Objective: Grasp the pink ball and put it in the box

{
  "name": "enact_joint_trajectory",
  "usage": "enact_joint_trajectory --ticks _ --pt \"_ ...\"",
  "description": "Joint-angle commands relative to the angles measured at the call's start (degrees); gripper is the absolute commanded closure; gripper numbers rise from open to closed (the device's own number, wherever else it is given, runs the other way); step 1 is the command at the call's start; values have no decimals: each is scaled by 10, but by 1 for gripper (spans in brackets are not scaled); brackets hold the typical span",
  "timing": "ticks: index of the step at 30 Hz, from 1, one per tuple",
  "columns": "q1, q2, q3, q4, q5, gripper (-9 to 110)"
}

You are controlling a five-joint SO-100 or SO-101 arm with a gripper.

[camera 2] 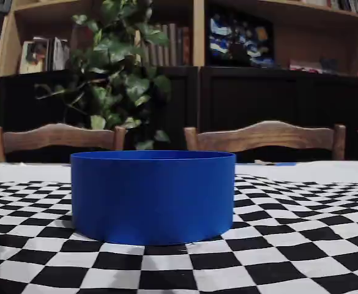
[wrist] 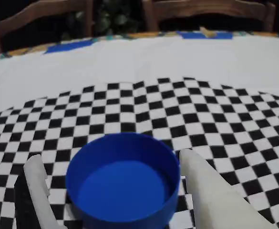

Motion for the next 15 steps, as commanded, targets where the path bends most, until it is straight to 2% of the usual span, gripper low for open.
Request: enact_joint_trajectory --ticks 1,15 --pt "14 -9 4 -15 -4 68" --pt "82 -16 4 -31 -4 68"
